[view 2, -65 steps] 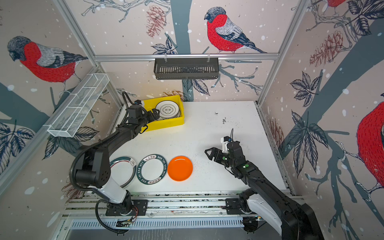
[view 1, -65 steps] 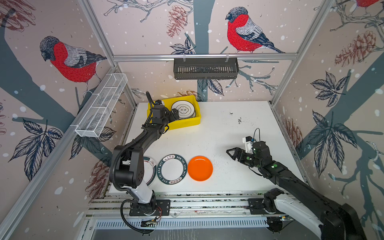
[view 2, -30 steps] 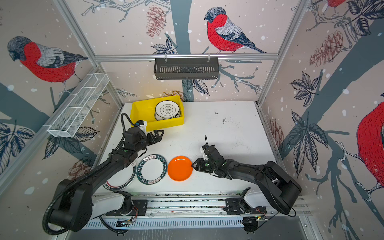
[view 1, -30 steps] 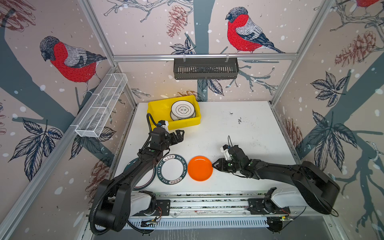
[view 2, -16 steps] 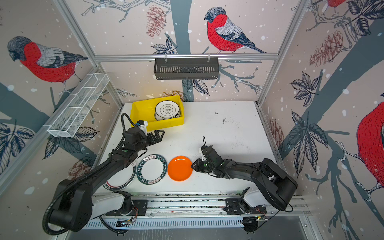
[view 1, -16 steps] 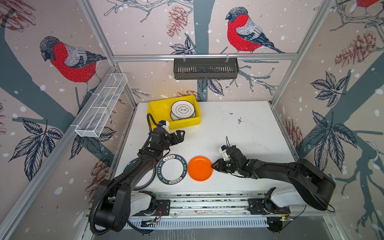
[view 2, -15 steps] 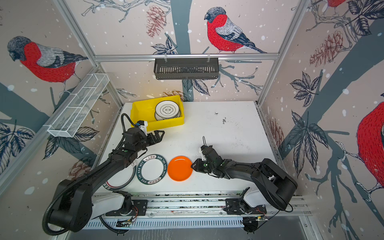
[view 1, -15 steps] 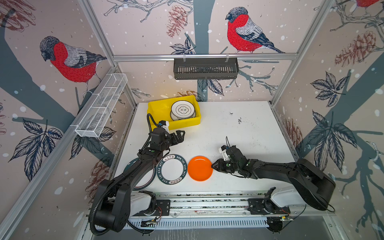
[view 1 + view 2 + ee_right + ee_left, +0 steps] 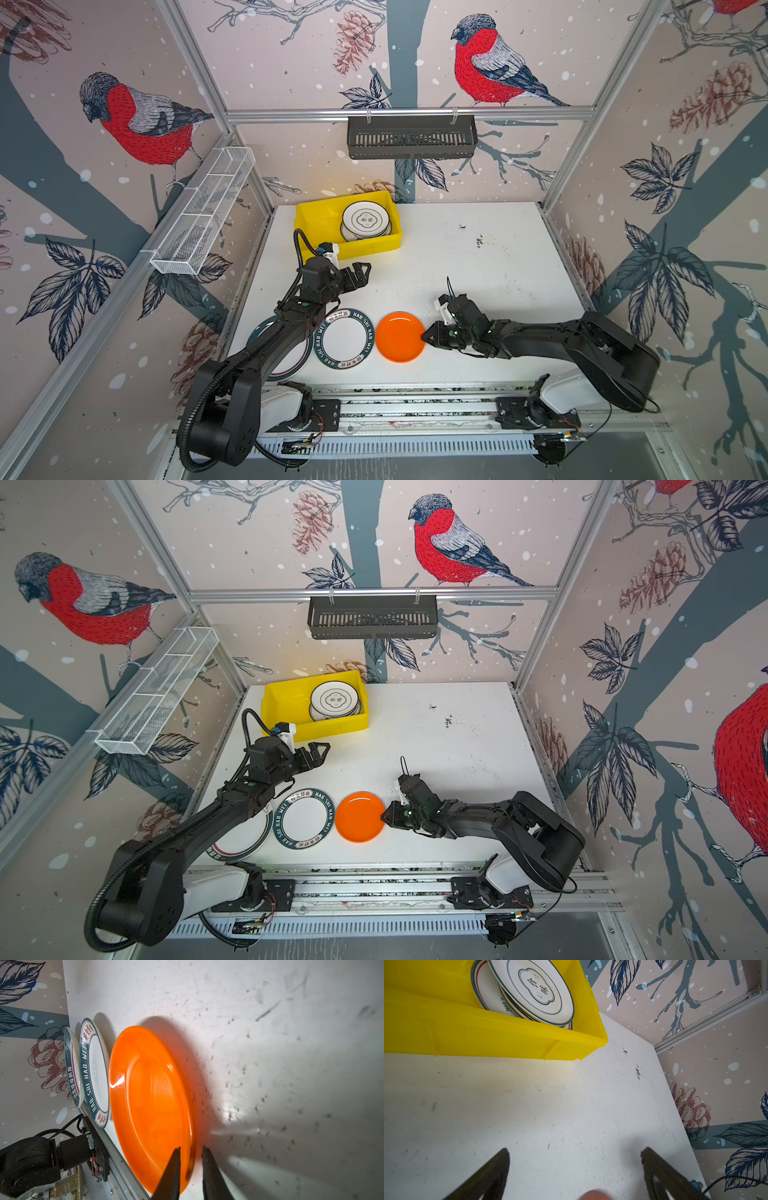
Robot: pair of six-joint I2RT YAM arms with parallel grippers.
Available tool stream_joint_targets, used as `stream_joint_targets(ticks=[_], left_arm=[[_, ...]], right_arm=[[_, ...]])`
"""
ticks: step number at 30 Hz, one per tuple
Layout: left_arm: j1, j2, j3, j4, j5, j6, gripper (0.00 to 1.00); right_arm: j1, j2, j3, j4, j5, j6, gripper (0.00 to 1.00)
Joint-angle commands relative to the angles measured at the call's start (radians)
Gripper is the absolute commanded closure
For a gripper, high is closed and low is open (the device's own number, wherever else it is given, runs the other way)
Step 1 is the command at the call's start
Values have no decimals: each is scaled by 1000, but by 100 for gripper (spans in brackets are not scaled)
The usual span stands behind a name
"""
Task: Place the plates into the plastic bin on the countertop
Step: 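Lower the right gripper onto the orange plate rim and close it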
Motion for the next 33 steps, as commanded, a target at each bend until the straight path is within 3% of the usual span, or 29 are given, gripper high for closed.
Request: stream_joint_targets(ticks=[1,19,33], left_arm=[[-1,-3,-2,27,4,18,2],[0,-15,-6,5,-2,37,2],[1,-13,-5,11,9,54,2]], right_arm=[[6,8,14,11,12,6,78],[23,54,66,-62,53,-6,84],[14,17,88,-150,146,2,96]])
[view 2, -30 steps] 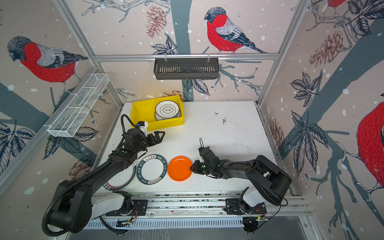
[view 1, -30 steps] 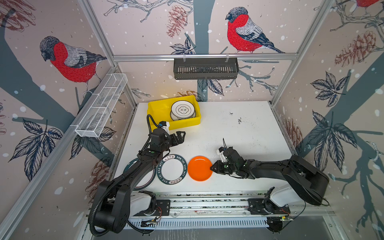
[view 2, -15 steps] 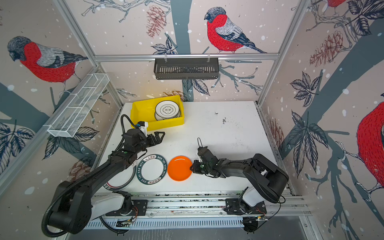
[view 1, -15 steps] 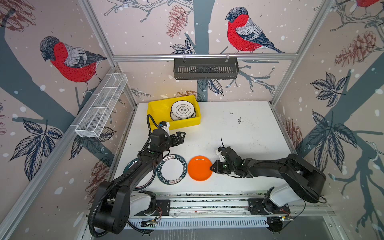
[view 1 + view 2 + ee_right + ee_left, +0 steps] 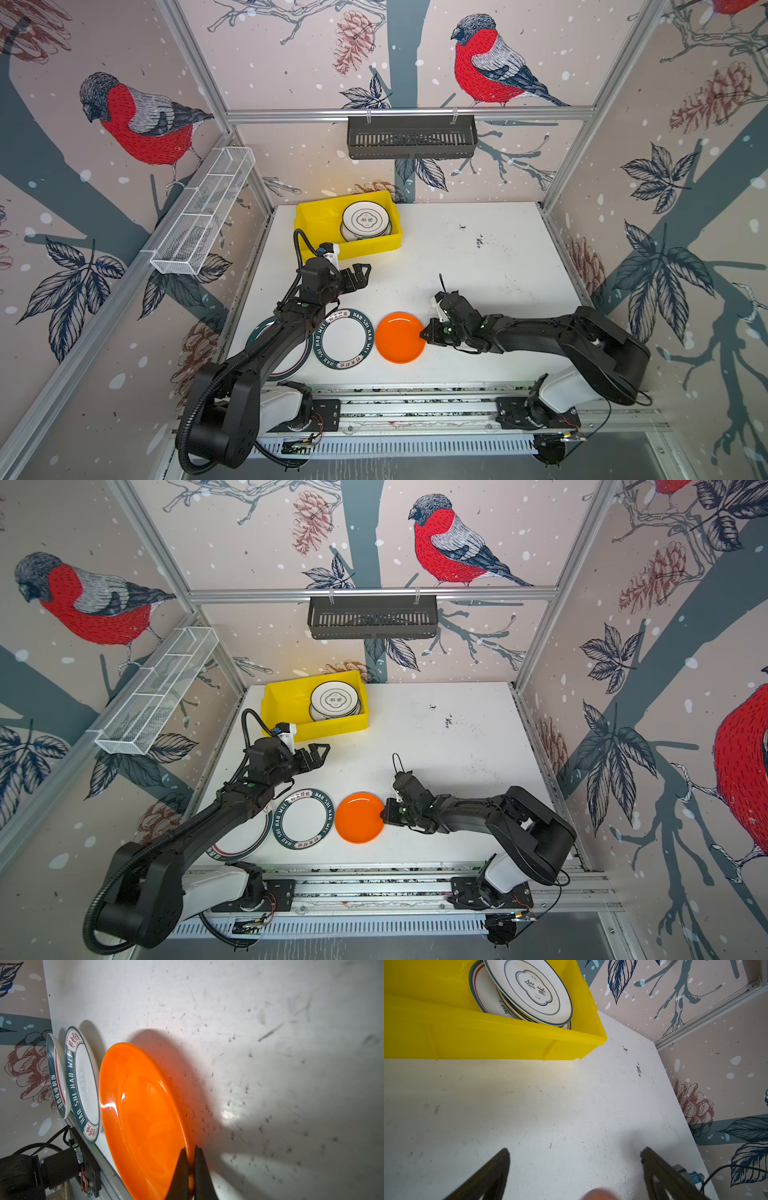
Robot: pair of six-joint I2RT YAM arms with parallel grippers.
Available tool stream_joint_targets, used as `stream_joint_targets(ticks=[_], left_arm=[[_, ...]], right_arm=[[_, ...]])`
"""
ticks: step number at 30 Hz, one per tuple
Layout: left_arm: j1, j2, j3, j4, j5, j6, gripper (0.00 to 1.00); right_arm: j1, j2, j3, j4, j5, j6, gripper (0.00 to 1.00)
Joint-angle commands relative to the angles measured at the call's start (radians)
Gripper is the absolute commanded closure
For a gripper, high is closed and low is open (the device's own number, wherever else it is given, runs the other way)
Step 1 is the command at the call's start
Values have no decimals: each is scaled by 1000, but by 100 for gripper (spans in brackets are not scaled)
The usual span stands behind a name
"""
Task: Place the plates into the plastic bin on the countertop
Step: 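Lower the right gripper onto the orange plate rim and close it, then tilt the orange plate up with the right gripper while the left approaches it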
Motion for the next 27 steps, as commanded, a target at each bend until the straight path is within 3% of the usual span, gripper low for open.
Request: stream_joint_targets(ticks=[1,7,19,27], left_arm=[[-1,-5,2,13,9,19,2],[1,-3,3,18,21,11,2],[-16,-8,23,98,169,-86,3],[-139,31,-3,291,152,-220,6]], right_arm=[[-5,-27,13,-62,77,2,96],[-32,-110,9,-74,117,17,96],[-167,-249,-19,34,73,40,97],[-218,-249,53,80,22,21,97]])
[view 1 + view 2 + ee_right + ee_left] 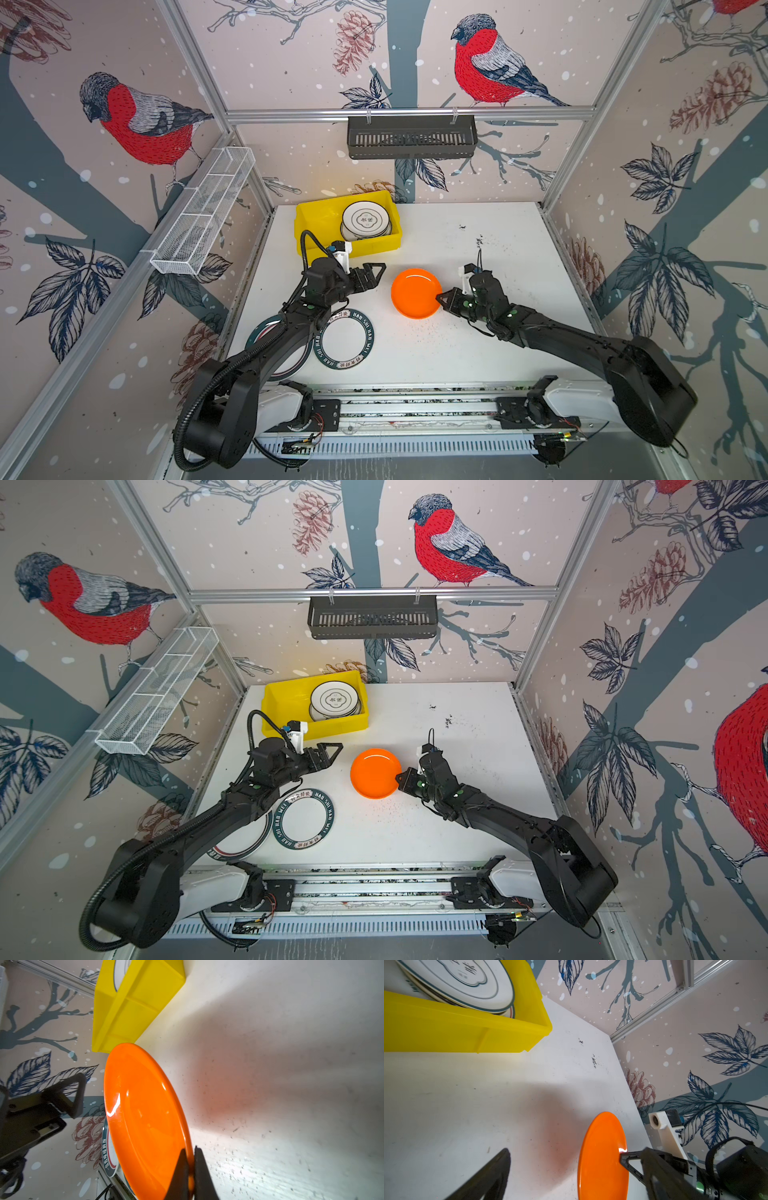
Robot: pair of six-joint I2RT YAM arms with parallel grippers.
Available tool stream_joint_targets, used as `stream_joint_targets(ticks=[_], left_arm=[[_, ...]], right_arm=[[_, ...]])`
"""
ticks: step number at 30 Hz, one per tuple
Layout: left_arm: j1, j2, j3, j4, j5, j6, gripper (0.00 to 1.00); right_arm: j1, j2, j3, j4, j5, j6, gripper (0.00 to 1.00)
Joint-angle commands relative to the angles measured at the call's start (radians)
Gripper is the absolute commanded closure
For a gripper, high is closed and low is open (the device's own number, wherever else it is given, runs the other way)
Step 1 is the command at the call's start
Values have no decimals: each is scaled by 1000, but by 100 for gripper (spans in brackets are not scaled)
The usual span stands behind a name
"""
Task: Place the plates into the plastic bin on the countertop
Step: 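Tilt the orange plate up with the right gripper while the left approaches it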
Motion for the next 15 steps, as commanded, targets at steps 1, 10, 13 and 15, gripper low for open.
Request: stream_joint_targets(ticks=[1,10,13,15], left_arm=[[-47,30,7,145,8,-79,8],[-106,121,16,332,89,-201,35],[-119,133,29,331,80,-200,38],[-123,139,29,336,74,-203,41]], right_arm=[[-10,-19,25,74,-30,-8,97],[-35,-100,56,47,-26,-26,97],[-50,-107,57,42,-34,-29,97],[-58,-110,60,44,-42,-32,97]])
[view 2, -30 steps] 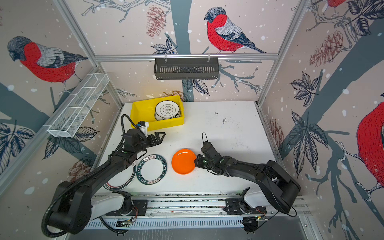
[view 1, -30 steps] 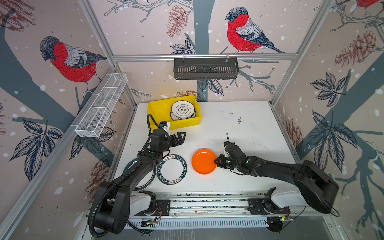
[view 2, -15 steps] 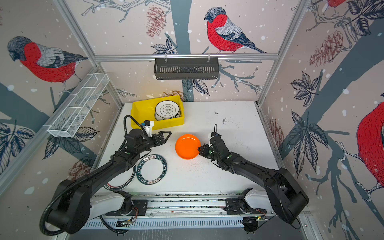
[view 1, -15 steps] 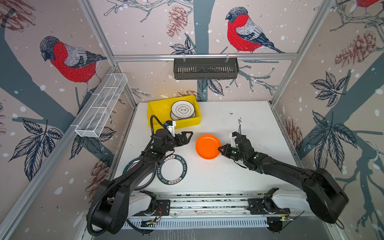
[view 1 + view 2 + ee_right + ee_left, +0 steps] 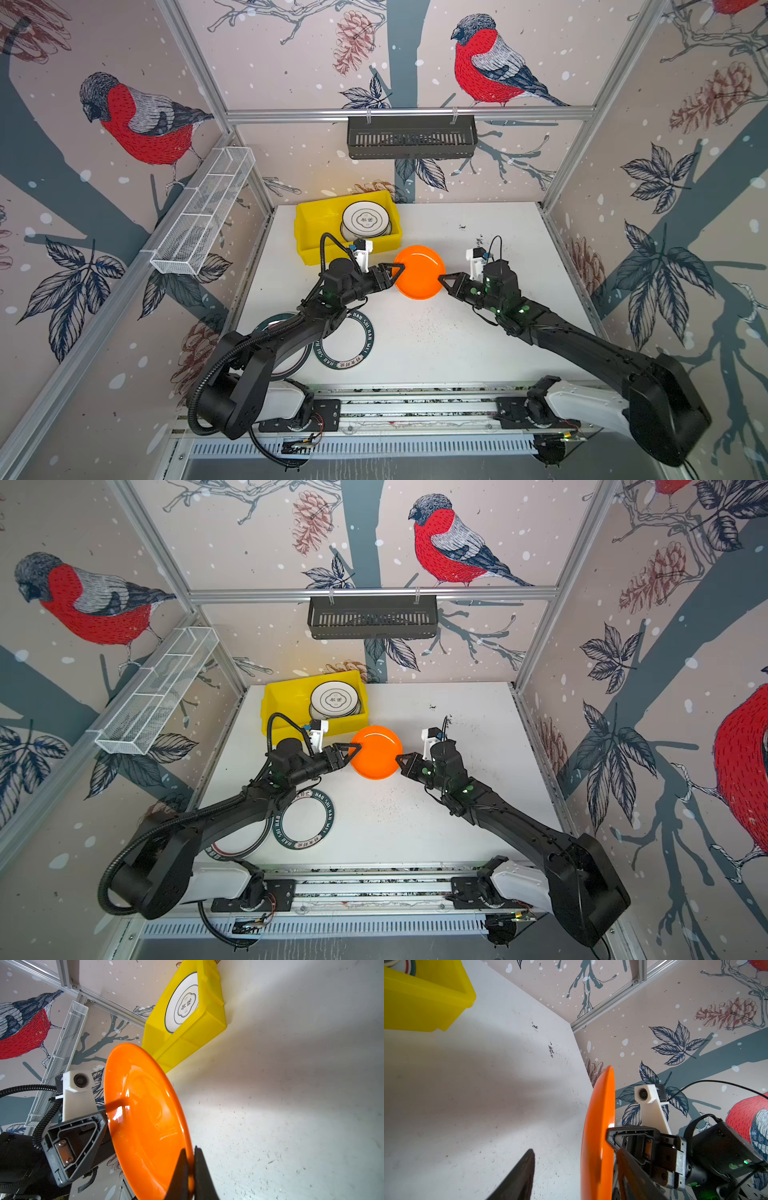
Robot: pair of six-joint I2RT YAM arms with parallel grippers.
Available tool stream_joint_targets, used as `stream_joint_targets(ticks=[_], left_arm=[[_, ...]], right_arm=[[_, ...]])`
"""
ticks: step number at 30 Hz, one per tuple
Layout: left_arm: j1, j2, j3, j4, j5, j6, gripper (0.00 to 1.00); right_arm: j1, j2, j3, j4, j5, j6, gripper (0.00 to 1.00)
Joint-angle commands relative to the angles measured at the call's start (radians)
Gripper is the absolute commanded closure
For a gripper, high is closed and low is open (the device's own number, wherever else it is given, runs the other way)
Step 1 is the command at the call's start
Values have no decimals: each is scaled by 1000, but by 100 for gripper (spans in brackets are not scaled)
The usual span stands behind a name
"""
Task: Place the plates into the plastic bin on the countertop
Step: 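Tilt the orange plate up with the right gripper while the left approaches it, then grip the orange plate with the left gripper while the right releases it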
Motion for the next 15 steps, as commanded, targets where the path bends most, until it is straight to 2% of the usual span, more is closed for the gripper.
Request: stream_joint_targets(ticks=[1,6,13,15], left_arm=[[-6,8,10,81,3,-26,44],[-6,18,17,94,-18,-34,58],[-9,68,31,136,7,-63,72],[-9,81,31,148,12,-71,78]], right_arm=[[-9,-10,11,19,-18,-18,97],[-13,-12,19,33,-29,-9,98],[-11,-1,37,42,-48,-26,98],[-7,3,43,33,-44,-39,97]])
